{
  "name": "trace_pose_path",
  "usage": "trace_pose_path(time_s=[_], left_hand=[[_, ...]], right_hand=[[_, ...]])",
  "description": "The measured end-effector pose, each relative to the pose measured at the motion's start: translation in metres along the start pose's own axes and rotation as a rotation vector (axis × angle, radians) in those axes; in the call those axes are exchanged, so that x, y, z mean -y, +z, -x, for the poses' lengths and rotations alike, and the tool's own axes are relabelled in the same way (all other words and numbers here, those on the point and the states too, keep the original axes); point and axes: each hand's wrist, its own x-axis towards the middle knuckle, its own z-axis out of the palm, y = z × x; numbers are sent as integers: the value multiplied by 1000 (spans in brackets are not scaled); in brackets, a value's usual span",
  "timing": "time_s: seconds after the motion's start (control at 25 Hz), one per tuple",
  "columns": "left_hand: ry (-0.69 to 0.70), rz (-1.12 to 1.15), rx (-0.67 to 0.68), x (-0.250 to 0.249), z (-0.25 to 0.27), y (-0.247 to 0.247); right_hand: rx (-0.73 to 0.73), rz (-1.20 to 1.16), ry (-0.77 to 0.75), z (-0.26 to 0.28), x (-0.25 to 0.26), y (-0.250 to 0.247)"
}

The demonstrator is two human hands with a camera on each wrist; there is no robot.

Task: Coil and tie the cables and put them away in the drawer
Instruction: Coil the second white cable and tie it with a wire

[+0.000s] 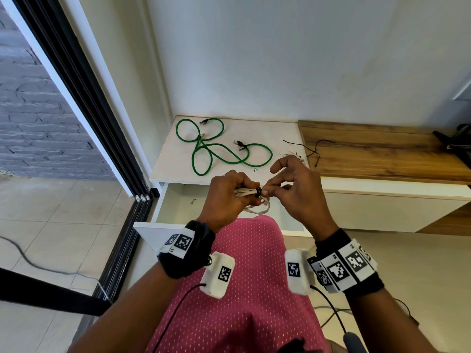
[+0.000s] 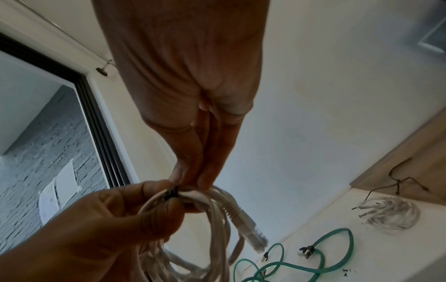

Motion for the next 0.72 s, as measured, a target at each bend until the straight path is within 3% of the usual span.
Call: trace_pose_path(time_s=[0.24,0.48,0.72], left_hand=[[17,11,39,0,-6,-5],[-30,255,84,10,-2,-5],[-42,368,176,8,1,-4]], right_hand=[[-124,-103,17,2,-9,7],[49,-392,76,-4,-17,-1],[165,-433,40,-3,-26,-7]])
